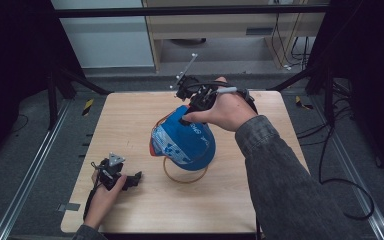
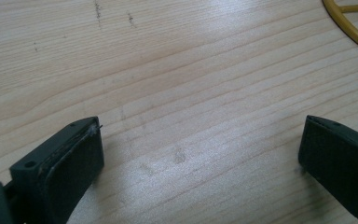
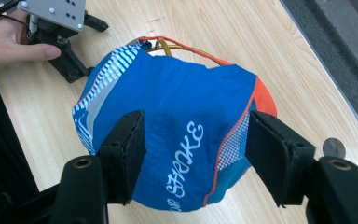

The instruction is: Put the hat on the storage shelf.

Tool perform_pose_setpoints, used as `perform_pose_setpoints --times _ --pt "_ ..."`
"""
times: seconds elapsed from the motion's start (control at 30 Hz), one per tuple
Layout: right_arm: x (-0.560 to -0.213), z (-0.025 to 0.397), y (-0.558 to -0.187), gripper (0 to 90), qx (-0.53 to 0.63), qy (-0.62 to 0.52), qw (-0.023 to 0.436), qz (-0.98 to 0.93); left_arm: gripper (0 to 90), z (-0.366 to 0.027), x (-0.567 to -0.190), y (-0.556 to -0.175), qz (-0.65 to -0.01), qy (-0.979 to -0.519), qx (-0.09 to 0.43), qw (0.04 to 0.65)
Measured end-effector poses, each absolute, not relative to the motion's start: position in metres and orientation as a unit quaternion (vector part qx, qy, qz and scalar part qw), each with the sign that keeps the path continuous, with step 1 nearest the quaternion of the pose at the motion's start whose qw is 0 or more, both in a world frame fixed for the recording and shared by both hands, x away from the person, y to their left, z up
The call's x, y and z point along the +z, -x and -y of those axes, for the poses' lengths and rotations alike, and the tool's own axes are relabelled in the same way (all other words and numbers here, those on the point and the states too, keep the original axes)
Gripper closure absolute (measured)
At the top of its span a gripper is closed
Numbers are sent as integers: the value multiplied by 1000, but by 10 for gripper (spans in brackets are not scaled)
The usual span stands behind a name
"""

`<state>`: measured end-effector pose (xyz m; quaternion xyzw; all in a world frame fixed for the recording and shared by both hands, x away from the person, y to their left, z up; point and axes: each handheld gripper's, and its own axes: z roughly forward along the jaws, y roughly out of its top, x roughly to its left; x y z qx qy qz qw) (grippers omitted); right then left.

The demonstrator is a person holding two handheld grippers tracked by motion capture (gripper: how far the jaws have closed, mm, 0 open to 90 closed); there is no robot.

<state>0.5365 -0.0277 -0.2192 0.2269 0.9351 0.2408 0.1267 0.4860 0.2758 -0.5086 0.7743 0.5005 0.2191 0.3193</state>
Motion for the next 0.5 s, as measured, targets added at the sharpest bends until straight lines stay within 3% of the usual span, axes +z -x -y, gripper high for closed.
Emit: perform_pose_setpoints --times 0.5 --pt "-219 53 -530 378 261 -241 125 -926 0 -276 -509 -486 -501 -774 218 320"
